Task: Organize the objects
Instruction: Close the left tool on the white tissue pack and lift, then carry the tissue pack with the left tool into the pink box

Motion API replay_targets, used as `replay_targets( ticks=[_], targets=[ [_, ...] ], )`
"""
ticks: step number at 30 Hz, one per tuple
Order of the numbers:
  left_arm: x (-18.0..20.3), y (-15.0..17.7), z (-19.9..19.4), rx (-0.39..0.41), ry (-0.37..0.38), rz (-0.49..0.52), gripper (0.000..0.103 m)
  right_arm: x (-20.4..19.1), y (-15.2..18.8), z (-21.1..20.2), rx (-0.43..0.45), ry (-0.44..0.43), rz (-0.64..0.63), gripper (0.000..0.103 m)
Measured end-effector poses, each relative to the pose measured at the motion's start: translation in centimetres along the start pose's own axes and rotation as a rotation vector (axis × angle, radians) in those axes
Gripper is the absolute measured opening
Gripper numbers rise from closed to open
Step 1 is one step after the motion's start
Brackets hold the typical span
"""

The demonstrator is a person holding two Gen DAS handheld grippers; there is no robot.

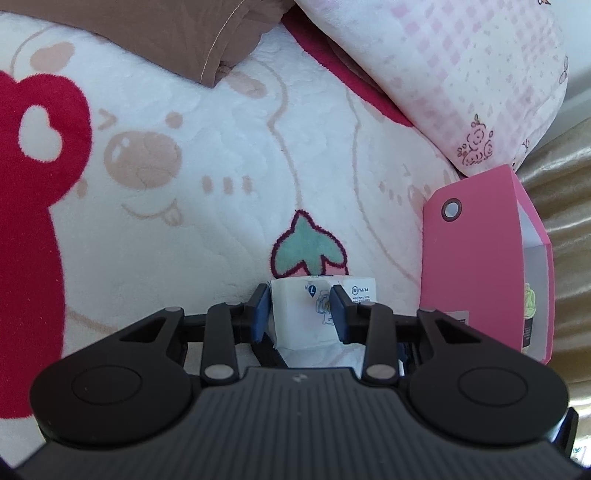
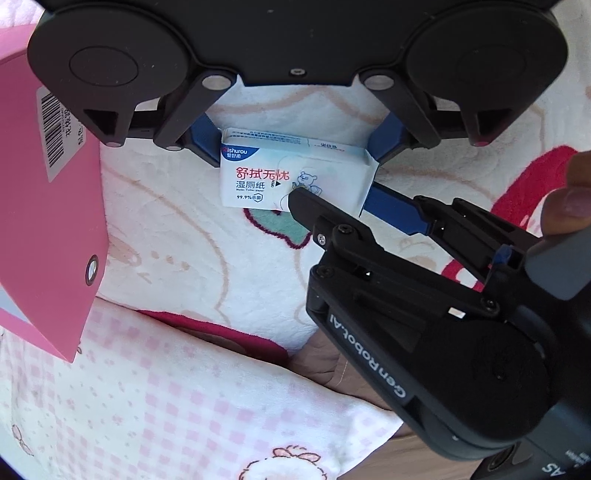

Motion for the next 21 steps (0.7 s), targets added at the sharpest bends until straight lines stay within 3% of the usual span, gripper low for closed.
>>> replay_targets(
  ticks=[7,15,21],
  targets=[
    [1.1,1.5,-2.3,0.007,-0.003,0.021,0.033,0.3,-0.3,-1.6,-0.021,-0.038,0.025,0.083],
    [4.3,4.6,-7.3,0.013,-0.044,0.147,0.033,0.7,-1.7,-7.0,-0.035,-0.132,0.072,0.083],
    [7.6,7.0,-11.7,0.036,-0.015,0.171,0.033,1.5,-2.7,-12.3,-0.005,-0.15,0.063,0.083]
  ],
)
Point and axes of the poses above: each gripper's, at about its wrist camera, not at the fingertips, and z roughly the way its jaws point, x to its right, y to its underside, the point moved 7 cm from there along z, roughly the way its jaws point, and after that the axes turned 14 degrees about -z, right-handed, at the moved point
